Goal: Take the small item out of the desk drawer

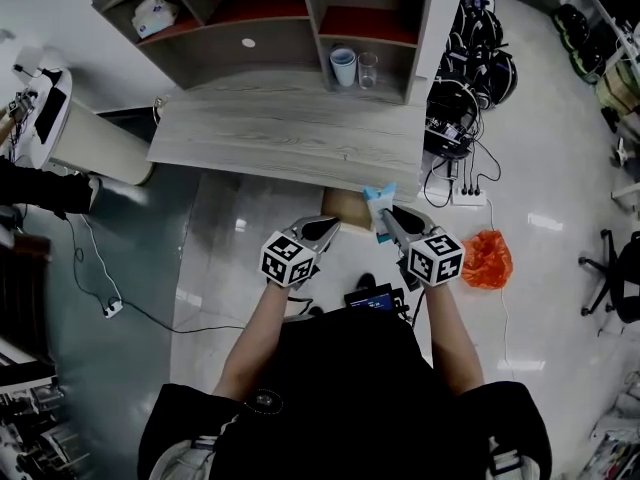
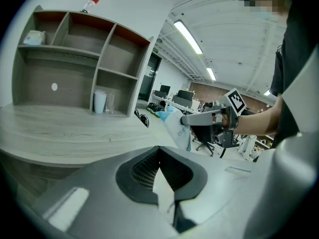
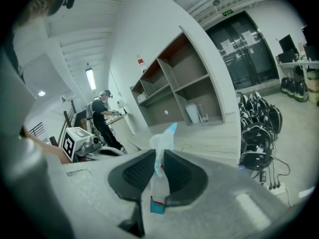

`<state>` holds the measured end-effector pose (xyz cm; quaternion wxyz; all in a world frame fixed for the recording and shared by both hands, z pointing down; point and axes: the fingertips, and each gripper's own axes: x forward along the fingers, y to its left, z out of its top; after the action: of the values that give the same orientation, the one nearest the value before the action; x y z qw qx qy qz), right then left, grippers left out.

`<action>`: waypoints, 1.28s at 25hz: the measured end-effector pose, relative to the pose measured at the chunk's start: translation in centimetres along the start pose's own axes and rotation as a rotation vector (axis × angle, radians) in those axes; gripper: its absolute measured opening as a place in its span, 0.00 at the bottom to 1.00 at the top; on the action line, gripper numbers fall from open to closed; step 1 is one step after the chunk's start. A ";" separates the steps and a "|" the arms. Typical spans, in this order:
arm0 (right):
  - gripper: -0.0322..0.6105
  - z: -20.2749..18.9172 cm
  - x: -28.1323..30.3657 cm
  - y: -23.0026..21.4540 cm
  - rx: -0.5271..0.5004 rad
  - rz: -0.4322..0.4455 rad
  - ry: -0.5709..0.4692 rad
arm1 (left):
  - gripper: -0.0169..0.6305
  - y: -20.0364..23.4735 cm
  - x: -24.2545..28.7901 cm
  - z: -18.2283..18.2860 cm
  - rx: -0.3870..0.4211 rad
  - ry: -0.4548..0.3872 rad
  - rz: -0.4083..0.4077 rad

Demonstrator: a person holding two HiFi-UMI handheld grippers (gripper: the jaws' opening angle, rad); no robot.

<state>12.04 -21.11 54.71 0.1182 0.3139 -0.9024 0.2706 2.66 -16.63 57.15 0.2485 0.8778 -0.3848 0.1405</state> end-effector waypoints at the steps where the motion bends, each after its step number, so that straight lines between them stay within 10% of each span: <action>1: 0.13 0.0 0.0 0.3 0.002 -0.006 -0.004 | 0.03 0.1 -0.4 -0.1 0.009 0.002 -0.003; 32: 0.13 -7.3 -3.9 12.9 -0.017 -0.191 -0.011 | 0.03 -3.3 -11.3 -7.4 0.085 0.005 -0.134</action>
<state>7.24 -6.57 53.84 0.1411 0.3991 -0.8711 0.2489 -2.78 -3.79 57.28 0.2208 0.9110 -0.3181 0.1419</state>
